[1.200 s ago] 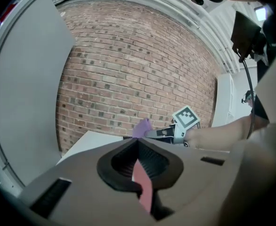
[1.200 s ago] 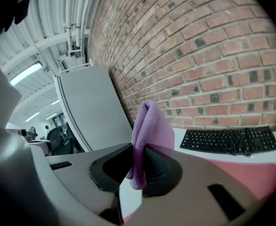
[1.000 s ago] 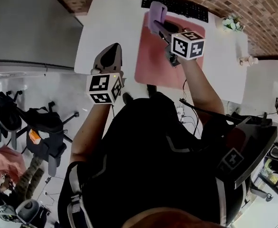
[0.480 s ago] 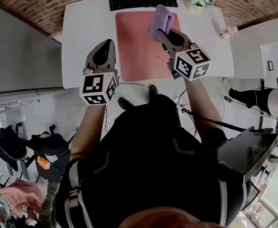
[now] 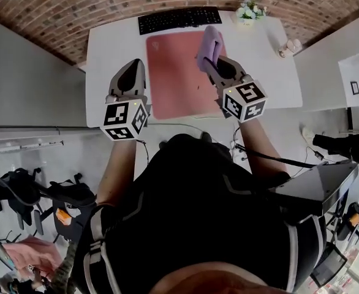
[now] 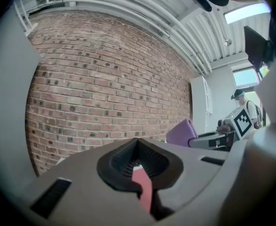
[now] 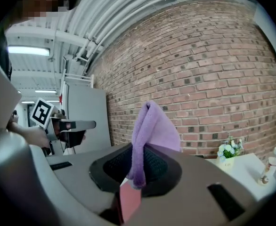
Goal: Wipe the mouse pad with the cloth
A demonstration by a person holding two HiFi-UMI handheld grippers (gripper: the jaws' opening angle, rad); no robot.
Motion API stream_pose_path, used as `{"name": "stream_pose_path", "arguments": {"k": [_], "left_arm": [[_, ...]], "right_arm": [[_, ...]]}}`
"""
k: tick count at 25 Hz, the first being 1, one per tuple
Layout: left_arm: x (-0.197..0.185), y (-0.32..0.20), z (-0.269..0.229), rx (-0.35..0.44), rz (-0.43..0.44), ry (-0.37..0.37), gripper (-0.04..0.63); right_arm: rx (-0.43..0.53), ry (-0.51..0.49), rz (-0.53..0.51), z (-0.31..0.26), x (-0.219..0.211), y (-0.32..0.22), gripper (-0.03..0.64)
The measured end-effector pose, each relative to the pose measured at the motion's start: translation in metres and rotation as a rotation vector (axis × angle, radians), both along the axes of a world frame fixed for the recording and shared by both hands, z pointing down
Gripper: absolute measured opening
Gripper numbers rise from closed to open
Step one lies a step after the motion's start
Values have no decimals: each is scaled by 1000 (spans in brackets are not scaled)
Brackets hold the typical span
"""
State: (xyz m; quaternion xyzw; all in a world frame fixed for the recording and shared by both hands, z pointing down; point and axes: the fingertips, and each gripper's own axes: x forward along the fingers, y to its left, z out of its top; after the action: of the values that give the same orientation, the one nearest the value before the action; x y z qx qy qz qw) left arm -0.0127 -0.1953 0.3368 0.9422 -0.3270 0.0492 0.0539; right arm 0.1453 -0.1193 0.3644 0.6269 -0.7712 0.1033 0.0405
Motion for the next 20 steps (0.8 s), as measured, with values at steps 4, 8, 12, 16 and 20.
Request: {"name": "stream_pose_path", "arguments": {"k": [4,8,12,16,20], "left_arm": [[17,9,-8,8,-5,12,2],[33,18,-15,38,-18,-17,2],[41,22,-25,49,-24,-13,2],[44,32,-25,49,-16,14,2],[42,37,-21,42,-35,17,2]], "right_arm": [[-3,15,-26,1,12,8,54],[3,13,-14,-3,30,16,54],[26,6,-35,-10,35,13,55],[32,15,-61,-13,38,17,55],[27,9,-47,-12,48,23,54]]}}
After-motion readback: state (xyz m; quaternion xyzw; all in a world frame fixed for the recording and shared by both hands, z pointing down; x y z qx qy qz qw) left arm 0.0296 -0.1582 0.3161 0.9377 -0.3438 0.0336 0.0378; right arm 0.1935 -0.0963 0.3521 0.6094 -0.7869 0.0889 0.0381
